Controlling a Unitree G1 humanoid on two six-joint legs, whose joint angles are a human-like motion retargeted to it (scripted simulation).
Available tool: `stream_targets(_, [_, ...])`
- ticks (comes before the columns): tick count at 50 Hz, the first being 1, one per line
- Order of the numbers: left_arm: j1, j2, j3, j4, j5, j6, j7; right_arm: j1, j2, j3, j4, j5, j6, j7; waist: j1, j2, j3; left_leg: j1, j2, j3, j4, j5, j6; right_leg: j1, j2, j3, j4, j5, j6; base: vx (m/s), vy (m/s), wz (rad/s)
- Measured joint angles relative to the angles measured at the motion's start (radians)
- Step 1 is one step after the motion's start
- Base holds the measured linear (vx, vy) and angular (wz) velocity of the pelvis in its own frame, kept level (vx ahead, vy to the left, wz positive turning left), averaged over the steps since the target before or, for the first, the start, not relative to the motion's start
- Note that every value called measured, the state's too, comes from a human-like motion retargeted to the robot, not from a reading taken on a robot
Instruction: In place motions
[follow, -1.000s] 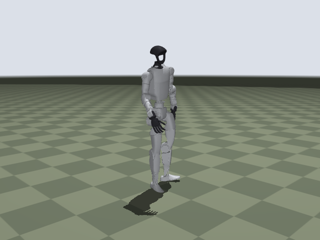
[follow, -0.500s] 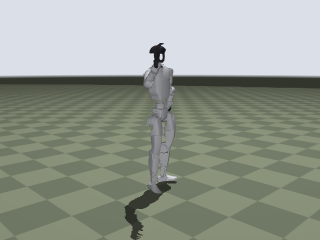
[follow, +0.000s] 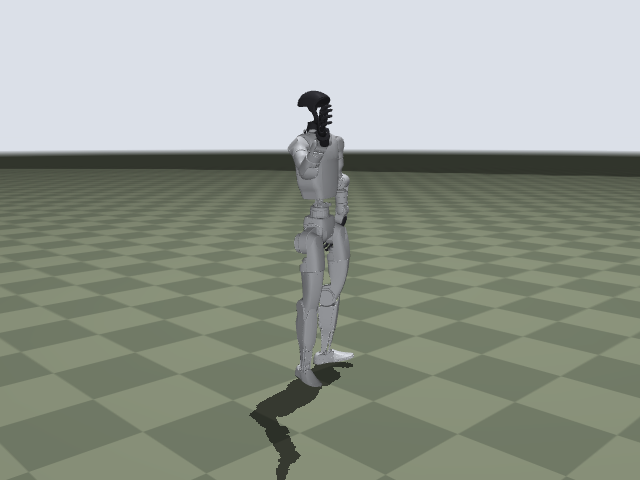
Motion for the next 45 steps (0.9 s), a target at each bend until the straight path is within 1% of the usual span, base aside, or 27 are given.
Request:
stream_targets(2, [0.004,0.003,0.003,0.02,-0.007,0.003,-0.001,0.007,-0.005,0.017,-0.018,-0.015,-0.04,-0.024,-0.003,0.004,-0.001,0.003,0.002,0.005,-0.001,-0.004,-0.001,-0.003,0.002,0.008,0.001,0.001,-0.001,-0.01,-0.01,-0.11])
stream_targets(5, [0.012,0.006,0.005,0.053,-0.007,0.01,-0.005,0.014,-0.044,0.067,-0.064,-0.093,-0.088,-0.04,-0.006,0.01,-0.004,0.009,0.004,0.016,-0.002,-0.01,-0.001,-0.009,0.005,0.024,0.003,0.003,-0.003,-0.01,-0.01,-0.27])
stream_targets(9, [0.021,0.002,-0.001,0.087,0.0,0.02,-0.007,0.006,-0.162,0.167,-0.15,-0.261,-0.165,-0.021,-0.01,0.02,-0.011,0.012,0.007,0.03,-0.004,-0.017,-0.004,-0.022,0.007,0.043,0.008,0.004,-0.004,0.01,0.0,-0.23])
stream_targets(12, [0.025,-0.006,-0.009,0.096,0.009,0.025,-0.006,-0.012,-0.274,0.225,-0.224,-0.433,-0.222,-0.028,-0.011,0.027,-0.015,0.011,0.009,0.035,-0.005,-0.023,-0.005,-0.031,0.008,0.053,0.011,0.006,-0.004,0.0,0.0,-0.06])
stream_targets(16, [0.024,-0.018,-0.016,0.086,0.028,0.025,-0.011,-0.031,-0.406,0.247,-0.336,-0.688,-0.33,-0.108,-0.01,0.034,-0.017,0.008,0.011,0.038,-0.006,-0.028,-0.008,-0.04,0.01,0.059,0.013,0.007,-0.005,0.0,0.0,0.0])
stream_targets(19, [0.019,-0.025,-0.026,0.069,0.04,0.022,-0.015,-0.029,-0.454,0.241,-0.379,-0.77,-0.376,-0.179,-0.01,0.034,-0.017,0.004,0.013,0.035,-0.005,-0.03,-0.009,-0.039,0.01,0.054,0.012,0.007,-0.005,0.0,0.0,0.0])
stream_targets(20, [0.016,-0.027,-0.03,0.062,0.045,0.021,-0.016,-0.023,-0.456,0.238,-0.38,-0.772,-0.386,-0.199,-0.009,0.034,-0.016,0.003,0.013,0.033,-0.004,-0.031,-0.01,-0.038,0.01,0.051,0.012,0.007,-0.005,0.0,0.0,0.0])
stream_targets(22, [0.01,-0.029,-0.036,0.048,0.052,0.019,-0.019,-0.003,-0.422,0.221,-0.339,-0.726,-0.376,-0.225,-0.007,0.031,-0.015,0.001,0.014,0.028,-0.003,-0.031,-0.01,-0.036,0.011,0.045,0.012,0.006,-0.005,0.0,0.0,0.0])
stream_targets(25, [0.001,-0.025,-0.044,0.031,0.059,0.016,-0.024,0.028,-0.319,0.179,-0.224,-0.596,-0.317,-0.241,-0.003,0.024,-0.016,-0.003,0.017,0.023,-0.001,-0.032,-0.012,-0.035,0.012,0.038,0.012,0.005,-0.004,0.0,0.0,0.0])
stream_targets(28, [-0.002,-0.019,-0.048,0.023,0.059,0.012,-0.023,0.03,-0.192,0.152,-0.08,-0.412,-0.236,-0.211,0.002,0.018,-0.026,-0.009,0.02,0.023,0.0,-0.033,-0.013,-0.037,0.014,0.035,0.011,0.005,-0.005,0.0,0.0,0.0])
stream_targets(30, [0.0,-0.013,-0.053,0.023,0.061,0.01,-0.022,0.019,-0.118,0.141,0.014,-0.275,-0.202,-0.17,0.001,0.012,-0.031,-0.01,0.02,0.022,0.0,-0.033,-0.015,-0.036,0.014,0.033,0.01,0.006,-0.005,0.0,0.0,0.0])
stream_targets(33, [0.002,-0.008,-0.06,0.029,0.068,0.014,-0.017,0.011,-0.052,0.131,0.104,-0.157,-0.186,-0.098,0.0,0.002,-0.031,-0.006,0.019,0.02,0.001,-0.035,-0.016,-0.03,0.015,0.032,0.007,0.006,-0.007,0.0,0.0,0.0])
stream_targets(35, [0.005,-0.007,-0.06,0.035,0.068,0.016,-0.013,0.013,-0.031,0.132,0.124,-0.112,-0.184,-0.08,0.0,-0.002,-0.028,-0.002,0.019,0.021,0.001,-0.036,-0.017,-0.027,0.016,0.032,0.007,0.006,-0.008,0.0,0.0,0.0])
stream_targets(37, [0.011,-0.009,-0.059,0.043,0.066,0.016,-0.018,0.014,-0.03,0.142,0.107,-0.107,-0.192,-0.082,-0.003,-0.002,-0.025,0.003,0.021,0.024,-0.001,-0.038,-0.017,-0.026,0.018,0.035,0.008,0.006,-0.008,0.0,0.0,0.0])
stream_targets(40, [0.019,-0.013,-0.056,0.059,0.065,0.021,-0.023,0.01,-0.056,0.166,0.037,-0.169,-0.205,-0.107,-0.007,0.001,-0.024,0.008,0.025,0.029,-0.003,-0.041,-0.019,-0.026,0.022,0.042,0.009,0.006,-0.009,0.0,0.0,0.0])
stream_targets(42, [0.022,-0.011,-0.06,0.072,0.068,0.023,-0.021,0.006,-0.096,0.188,-0.028,-0.236,-0.221,-0.129,-0.009,0.002,-0.025,0.008,0.027,0.032,-0.004,-0.043,-0.02,-0.029,0.025,0.045,0.01,0.007,-0.009,0.0,0.0,0.0])
stream_targets(45, [0.022,-0.008,-0.069,0.09,0.079,0.029,-0.016,-0.002,-0.191,0.231,-0.135,-0.361,-0.274,-0.155,-0.007,0.002,-0.028,0.007,0.029,0.036,-0.005,-0.046,-0.022,-0.033,0.026,0.049,0.012,0.007,-0.009,0.0,0.0,0.0])
